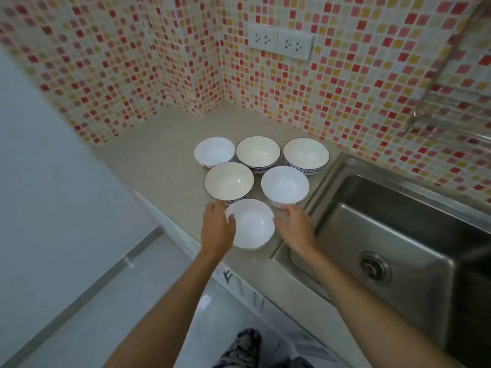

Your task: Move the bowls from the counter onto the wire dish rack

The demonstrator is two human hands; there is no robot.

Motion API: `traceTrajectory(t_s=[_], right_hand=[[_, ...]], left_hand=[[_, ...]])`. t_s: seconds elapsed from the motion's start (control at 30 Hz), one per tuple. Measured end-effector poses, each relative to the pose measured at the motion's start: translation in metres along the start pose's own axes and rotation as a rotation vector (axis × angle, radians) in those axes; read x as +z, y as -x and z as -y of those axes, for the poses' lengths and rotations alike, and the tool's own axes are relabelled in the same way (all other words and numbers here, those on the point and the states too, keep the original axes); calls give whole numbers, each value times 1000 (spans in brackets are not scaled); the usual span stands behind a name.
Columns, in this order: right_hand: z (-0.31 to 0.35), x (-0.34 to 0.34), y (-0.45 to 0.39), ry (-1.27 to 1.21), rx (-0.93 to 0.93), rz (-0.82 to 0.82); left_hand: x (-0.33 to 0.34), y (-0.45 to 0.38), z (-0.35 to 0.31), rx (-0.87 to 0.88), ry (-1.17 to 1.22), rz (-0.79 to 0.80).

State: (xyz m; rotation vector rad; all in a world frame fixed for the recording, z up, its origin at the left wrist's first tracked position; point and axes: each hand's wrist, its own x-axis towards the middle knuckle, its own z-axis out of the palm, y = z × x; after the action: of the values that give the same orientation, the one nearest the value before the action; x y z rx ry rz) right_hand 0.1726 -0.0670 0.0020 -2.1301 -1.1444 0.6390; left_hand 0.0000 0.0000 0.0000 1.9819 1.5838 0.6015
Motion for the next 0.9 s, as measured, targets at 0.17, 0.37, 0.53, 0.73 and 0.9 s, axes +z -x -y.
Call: traceTrajectory(t_s=[0.17, 0.37, 0.53, 0.73, 0.9], right_hand=[[5, 24, 0, 18, 92, 84], [1, 28, -1, -18, 176, 55], [-26, -3, 20, -102, 236, -47], [-60, -64, 47, -108, 329, -292], [-93, -107, 65, -109, 415, -472]], left_hand=[[10, -6, 23, -192, 49, 183], [16, -11, 25, -212, 125, 309], [28, -4, 7, -55, 228, 466], [60, -8, -70, 67, 527, 726], [103, 7, -145, -62, 602, 872]])
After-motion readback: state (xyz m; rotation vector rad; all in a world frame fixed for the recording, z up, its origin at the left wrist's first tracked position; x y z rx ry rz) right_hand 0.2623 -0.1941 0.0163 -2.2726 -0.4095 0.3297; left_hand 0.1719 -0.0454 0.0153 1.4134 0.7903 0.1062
